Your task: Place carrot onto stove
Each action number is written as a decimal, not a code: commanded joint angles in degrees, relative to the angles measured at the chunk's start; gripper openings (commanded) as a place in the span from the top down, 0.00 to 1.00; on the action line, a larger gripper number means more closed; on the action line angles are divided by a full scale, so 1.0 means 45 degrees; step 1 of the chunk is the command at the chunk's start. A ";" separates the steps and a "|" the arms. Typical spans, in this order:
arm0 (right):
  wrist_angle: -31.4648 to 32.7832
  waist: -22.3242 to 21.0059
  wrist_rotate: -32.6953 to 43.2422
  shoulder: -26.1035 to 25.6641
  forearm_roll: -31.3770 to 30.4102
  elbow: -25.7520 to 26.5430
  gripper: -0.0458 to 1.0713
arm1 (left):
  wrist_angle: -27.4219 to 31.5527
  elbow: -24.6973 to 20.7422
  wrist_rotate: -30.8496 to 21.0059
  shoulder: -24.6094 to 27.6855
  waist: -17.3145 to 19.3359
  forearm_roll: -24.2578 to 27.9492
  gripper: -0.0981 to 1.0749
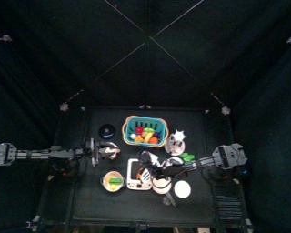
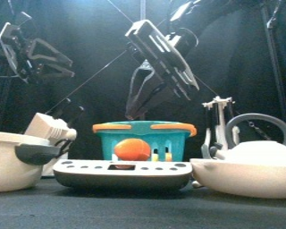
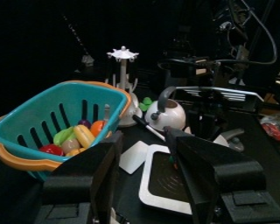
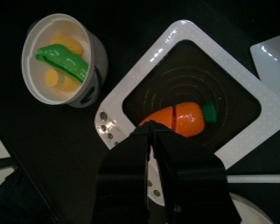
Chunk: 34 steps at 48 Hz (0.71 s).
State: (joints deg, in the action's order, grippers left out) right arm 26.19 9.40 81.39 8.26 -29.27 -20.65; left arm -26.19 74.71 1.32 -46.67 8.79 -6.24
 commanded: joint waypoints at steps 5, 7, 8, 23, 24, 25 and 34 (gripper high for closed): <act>-0.0059 0.0020 -0.0020 -0.0488 0.0820 -0.0410 0.56 | -0.0039 -0.0156 0.0000 0.0020 0.0039 0.0000 0.22; -0.0039 0.0039 -0.0020 -0.0605 0.0977 -0.0605 0.56 | -0.0059 -0.0156 0.0000 0.0039 0.0039 0.0000 0.22; -0.0039 0.0039 -0.0020 -0.0645 0.1055 -0.0742 0.56 | -0.0039 -0.0156 0.0000 0.0039 0.0039 0.0000 0.22; 0.0020 -0.0469 0.0000 -0.0508 0.0879 -0.1270 0.56 | -0.0039 -0.0137 0.0000 0.0039 0.0059 0.0000 0.22; 0.0020 -0.0547 -0.0020 -0.0488 0.0840 -0.1270 0.56 | -0.0039 -0.0156 0.0000 0.0039 0.0039 0.0000 0.22; 0.0020 -0.0645 -0.0020 -0.0430 0.0781 -0.1270 0.56 | -0.0039 -0.0156 0.0000 0.0020 0.0059 0.0000 0.22; 0.0020 -0.1348 -0.0020 -0.0078 0.0293 -0.1250 0.56 | -0.0039 -0.0137 0.0000 0.0020 0.0059 0.0020 0.22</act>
State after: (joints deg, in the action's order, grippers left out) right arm 26.37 4.13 81.39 8.88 -27.42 -26.98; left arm -26.19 74.79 1.32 -46.67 8.79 -6.24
